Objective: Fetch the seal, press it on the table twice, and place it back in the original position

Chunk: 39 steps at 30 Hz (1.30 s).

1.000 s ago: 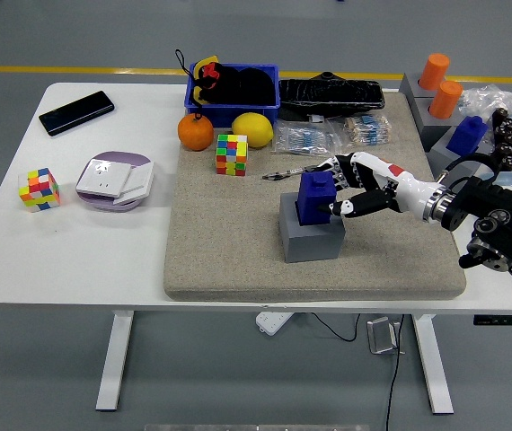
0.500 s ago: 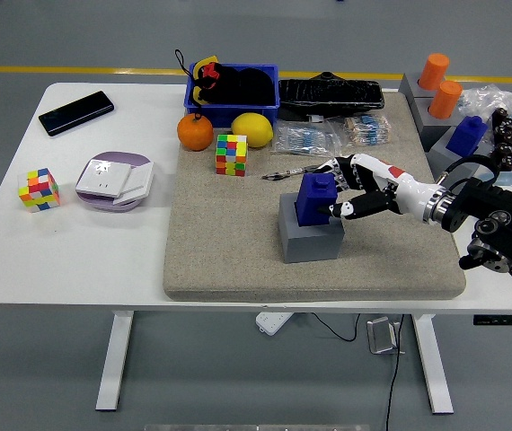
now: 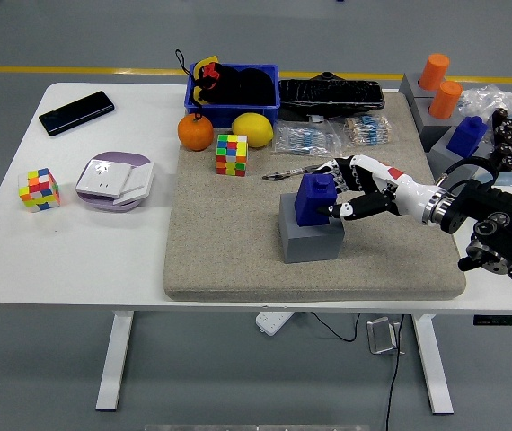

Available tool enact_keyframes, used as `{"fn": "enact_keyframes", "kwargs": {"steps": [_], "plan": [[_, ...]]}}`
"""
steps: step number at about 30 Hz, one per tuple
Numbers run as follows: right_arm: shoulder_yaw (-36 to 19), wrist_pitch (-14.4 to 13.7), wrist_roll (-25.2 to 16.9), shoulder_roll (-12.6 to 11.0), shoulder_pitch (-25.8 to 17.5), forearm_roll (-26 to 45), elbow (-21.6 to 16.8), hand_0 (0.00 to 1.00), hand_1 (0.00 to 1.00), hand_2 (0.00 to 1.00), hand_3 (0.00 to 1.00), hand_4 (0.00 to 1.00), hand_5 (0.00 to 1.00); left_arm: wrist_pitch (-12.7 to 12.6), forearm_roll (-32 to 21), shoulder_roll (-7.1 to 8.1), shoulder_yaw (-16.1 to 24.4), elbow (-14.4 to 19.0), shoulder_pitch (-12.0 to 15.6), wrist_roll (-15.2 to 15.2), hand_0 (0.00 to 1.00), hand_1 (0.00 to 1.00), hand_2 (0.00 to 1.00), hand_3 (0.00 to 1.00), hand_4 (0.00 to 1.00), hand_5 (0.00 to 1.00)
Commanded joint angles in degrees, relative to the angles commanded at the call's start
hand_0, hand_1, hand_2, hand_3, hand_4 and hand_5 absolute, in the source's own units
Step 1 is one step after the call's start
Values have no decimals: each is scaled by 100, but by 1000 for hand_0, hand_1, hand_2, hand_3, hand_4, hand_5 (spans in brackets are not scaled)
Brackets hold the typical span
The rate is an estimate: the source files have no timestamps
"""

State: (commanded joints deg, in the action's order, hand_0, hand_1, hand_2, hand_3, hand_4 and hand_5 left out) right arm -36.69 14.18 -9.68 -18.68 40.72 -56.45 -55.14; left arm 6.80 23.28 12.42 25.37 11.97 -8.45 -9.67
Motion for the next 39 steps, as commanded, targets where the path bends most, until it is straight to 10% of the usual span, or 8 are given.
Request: {"fn": "enact_keyframes", "kwargs": {"steps": [39], "plan": [[120, 42, 27, -165, 241, -179, -167, 651, 520, 496, 531, 765, 2, 0, 3, 4, 15, 5, -25, 8, 722, 696, 684, 759, 696, 293]]}}
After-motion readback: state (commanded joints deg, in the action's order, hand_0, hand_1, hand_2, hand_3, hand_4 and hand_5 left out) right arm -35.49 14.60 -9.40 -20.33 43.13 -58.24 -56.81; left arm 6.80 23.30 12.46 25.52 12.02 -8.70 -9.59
